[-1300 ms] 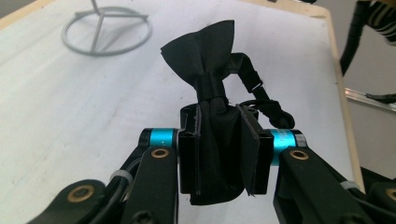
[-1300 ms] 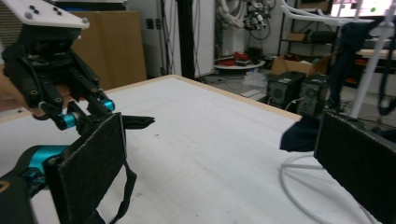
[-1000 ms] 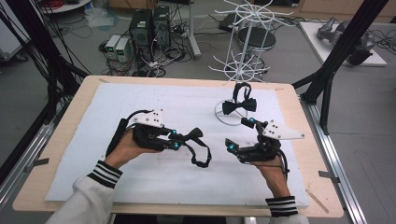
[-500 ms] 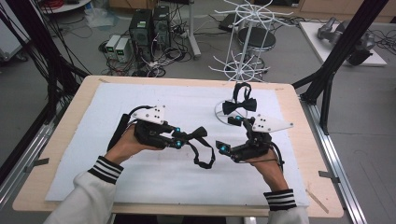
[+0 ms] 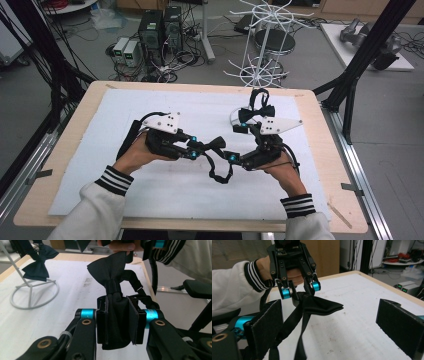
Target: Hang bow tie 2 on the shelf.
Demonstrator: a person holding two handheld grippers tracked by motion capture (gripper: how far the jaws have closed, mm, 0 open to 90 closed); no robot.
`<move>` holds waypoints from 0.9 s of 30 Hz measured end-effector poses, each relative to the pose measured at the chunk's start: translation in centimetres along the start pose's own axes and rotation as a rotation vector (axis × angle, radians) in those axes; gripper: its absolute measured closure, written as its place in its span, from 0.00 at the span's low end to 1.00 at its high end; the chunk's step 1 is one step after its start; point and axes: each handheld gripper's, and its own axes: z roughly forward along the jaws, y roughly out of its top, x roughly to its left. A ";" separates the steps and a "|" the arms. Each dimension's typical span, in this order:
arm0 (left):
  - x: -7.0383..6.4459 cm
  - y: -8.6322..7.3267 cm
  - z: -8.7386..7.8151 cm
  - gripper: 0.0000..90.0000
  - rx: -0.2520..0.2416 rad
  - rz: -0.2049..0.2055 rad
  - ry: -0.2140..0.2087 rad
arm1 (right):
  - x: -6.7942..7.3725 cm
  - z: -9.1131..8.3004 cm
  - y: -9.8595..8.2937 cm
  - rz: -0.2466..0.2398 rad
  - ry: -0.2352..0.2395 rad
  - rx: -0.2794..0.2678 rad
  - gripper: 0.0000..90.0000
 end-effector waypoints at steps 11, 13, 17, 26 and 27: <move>-0.4 0.3 0.5 0.80 0.006 0.031 -0.015 | -0.6 0.5 0.6 0.004 0.107 0.070 0.19; -0.4 0.3 0.5 0.80 0.006 0.039 -0.020 | -0.6 0.7 0.7 0.005 0.124 0.083 0.20; -0.5 0.4 0.4 0.80 -0.002 0.041 -0.020 | -0.5 1.0 0.8 -0.001 0.138 0.098 0.29; -0.7 0.4 0.6 0.80 0.007 0.054 -0.026 | -0.7 1.0 0.6 0.014 0.158 0.129 0.47; -0.7 0.4 0.6 0.80 0.009 0.057 -0.031 | -0.7 1.0 0.6 0.010 0.169 0.130 0.49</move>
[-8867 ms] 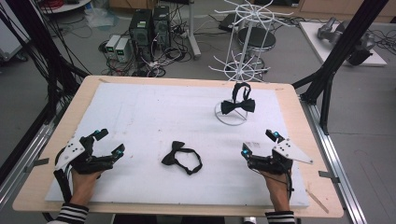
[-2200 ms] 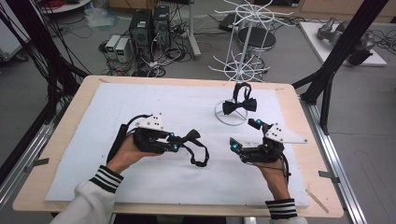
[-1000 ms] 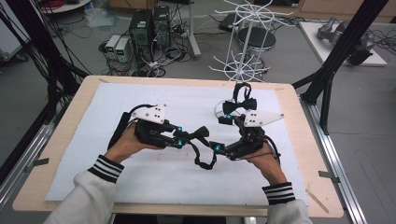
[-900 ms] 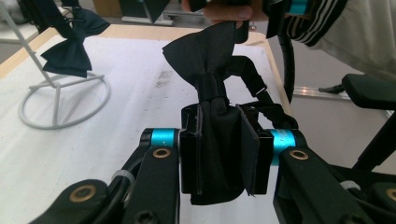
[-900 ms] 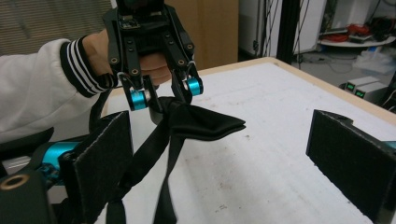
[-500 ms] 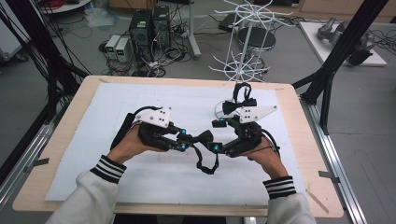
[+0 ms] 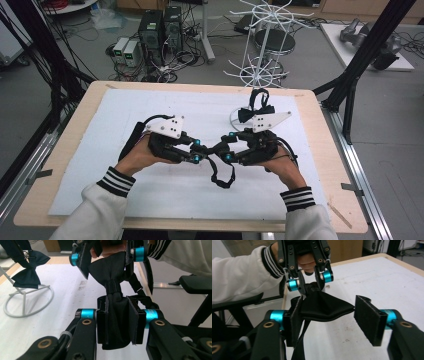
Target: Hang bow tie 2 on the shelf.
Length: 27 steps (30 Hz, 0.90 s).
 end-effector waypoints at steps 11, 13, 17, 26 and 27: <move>-0.1 0.0 0.1 0.80 0.003 -0.008 0.005 | 0.2 -0.3 0.0 -0.017 0.029 0.013 0.82; -0.1 0.0 0.1 0.81 0.004 -0.010 0.007 | 0.3 -0.3 -0.1 -0.012 0.039 0.025 0.86; 0.0 -0.2 0.0 0.80 -0.013 -0.028 0.004 | 0.5 -0.2 0.1 -0.039 0.016 0.032 0.88; 0.0 -0.2 -0.1 0.69 -0.038 -0.037 0.023 | 0.6 -0.3 0.2 -0.054 0.009 0.020 0.89; 0.0 -0.3 -0.1 0.65 -0.040 -0.048 0.027 | 0.6 -0.3 0.2 -0.058 0.005 0.019 0.89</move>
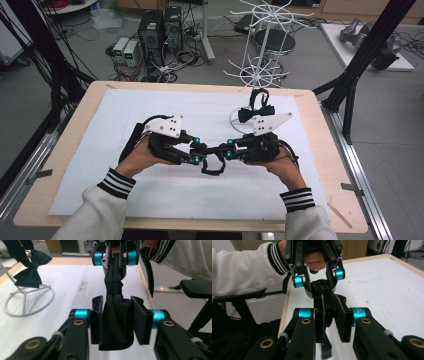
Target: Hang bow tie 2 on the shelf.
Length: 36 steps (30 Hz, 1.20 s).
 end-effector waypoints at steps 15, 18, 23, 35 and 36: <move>0.3 -1.1 -1.8 0.14 -0.128 -0.090 0.190 | -0.3 -0.9 0.1 -0.009 -0.129 -0.059 0.89; 0.2 -1.4 -2.1 0.14 -0.130 -0.084 0.220 | -0.5 -1.2 0.1 -0.008 -0.178 -0.072 0.88; -0.1 -2.1 -2.5 0.14 -0.140 -0.085 0.264 | -0.5 -1.7 0.0 -0.010 -0.248 -0.116 0.88; -0.6 -3.8 -3.8 0.14 -0.166 -0.098 0.349 | -0.6 -2.6 0.1 -0.019 -0.403 -0.225 0.88; -0.7 -3.8 -3.9 0.14 -0.167 -0.096 0.364 | -0.6 -2.7 0.1 -0.014 -0.409 -0.229 0.88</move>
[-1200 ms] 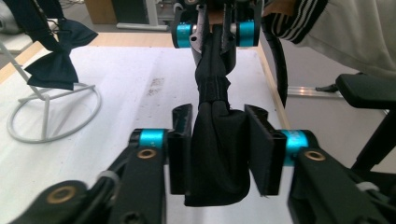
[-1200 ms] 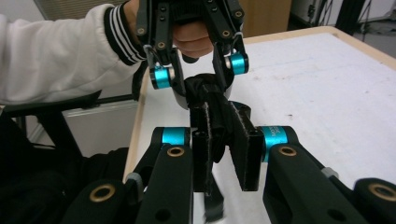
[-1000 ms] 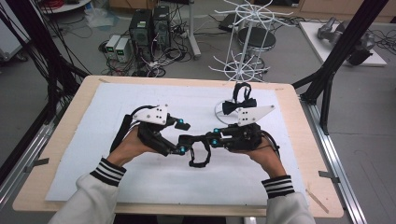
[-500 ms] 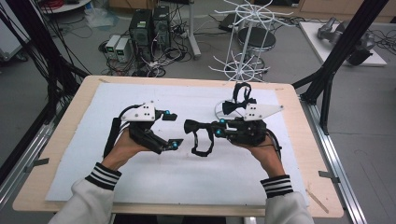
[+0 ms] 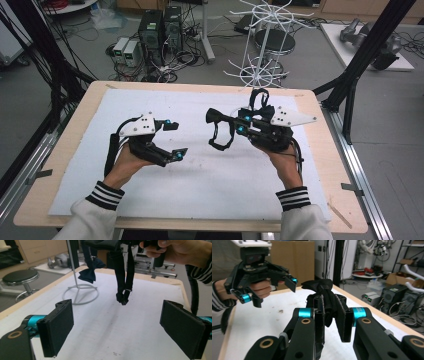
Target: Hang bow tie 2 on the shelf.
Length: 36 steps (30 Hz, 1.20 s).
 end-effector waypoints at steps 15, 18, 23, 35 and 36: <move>0.1 -2.4 -3.2 0.14 -0.050 -0.033 0.119 | -0.4 -0.6 0.7 -0.003 -0.147 -0.084 0.88; -0.2 -3.1 -3.8 0.14 -0.066 -0.026 0.162 | -0.5 -0.6 0.8 0.003 -0.159 -0.093 0.88; -0.5 -4.0 -4.9 0.14 -0.090 -0.025 0.214 | -0.7 -0.6 1.2 -0.002 -0.198 -0.102 0.88; -0.6 -6.6 -7.6 0.14 -0.109 -0.037 0.304 | -2.1 -0.8 1.6 0.032 -0.280 -0.129 0.88; -0.6 -6.8 -7.9 0.14 -0.114 -0.039 0.312 | -2.2 -0.8 1.6 0.035 -0.286 -0.131 0.88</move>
